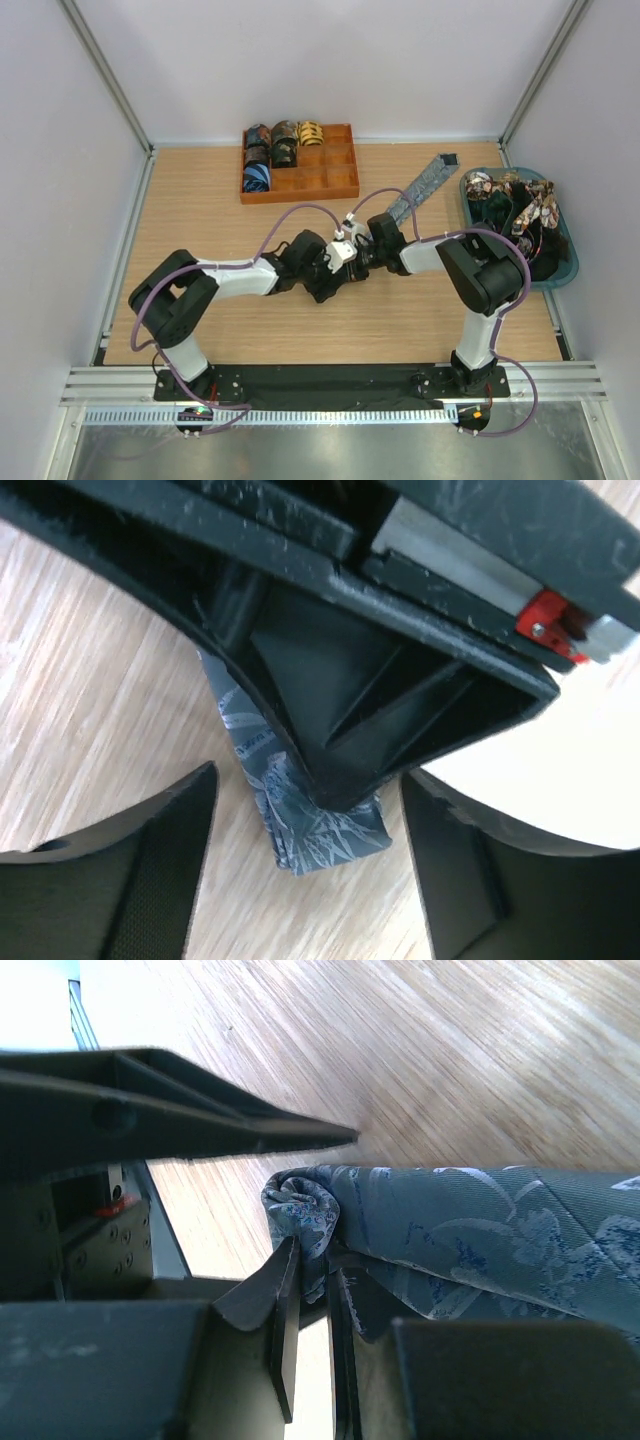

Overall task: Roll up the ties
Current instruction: Roll the tie

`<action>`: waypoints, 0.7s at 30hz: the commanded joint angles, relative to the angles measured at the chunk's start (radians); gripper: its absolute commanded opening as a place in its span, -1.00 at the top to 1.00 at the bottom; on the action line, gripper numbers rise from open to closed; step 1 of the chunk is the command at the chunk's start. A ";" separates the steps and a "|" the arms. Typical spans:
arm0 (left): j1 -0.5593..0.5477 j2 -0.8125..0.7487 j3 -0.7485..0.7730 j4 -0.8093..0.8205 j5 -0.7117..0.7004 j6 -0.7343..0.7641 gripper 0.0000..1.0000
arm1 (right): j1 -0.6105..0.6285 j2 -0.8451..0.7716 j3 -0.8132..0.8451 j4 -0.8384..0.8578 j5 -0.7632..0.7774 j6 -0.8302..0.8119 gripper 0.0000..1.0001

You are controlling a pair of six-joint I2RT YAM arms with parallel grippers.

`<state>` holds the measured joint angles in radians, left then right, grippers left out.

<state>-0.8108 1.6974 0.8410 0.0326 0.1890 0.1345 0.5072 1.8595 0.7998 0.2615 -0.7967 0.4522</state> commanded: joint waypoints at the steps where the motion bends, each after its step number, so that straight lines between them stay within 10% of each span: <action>1: -0.007 0.028 0.038 -0.059 -0.029 0.017 -0.38 | -0.006 0.007 0.007 0.018 0.001 -0.003 0.86; 13: -0.025 0.067 0.078 -0.163 -0.017 0.014 0.50 | -0.010 0.024 0.030 -0.053 0.076 -0.020 0.72; 21: -0.025 0.067 0.093 -0.186 0.000 -0.004 -0.28 | -0.012 0.029 0.030 -0.088 0.100 -0.027 0.75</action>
<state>-0.8371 1.7439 0.9333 -0.0780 0.1642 0.1383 0.4953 1.8664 0.8215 0.2085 -0.7650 0.4549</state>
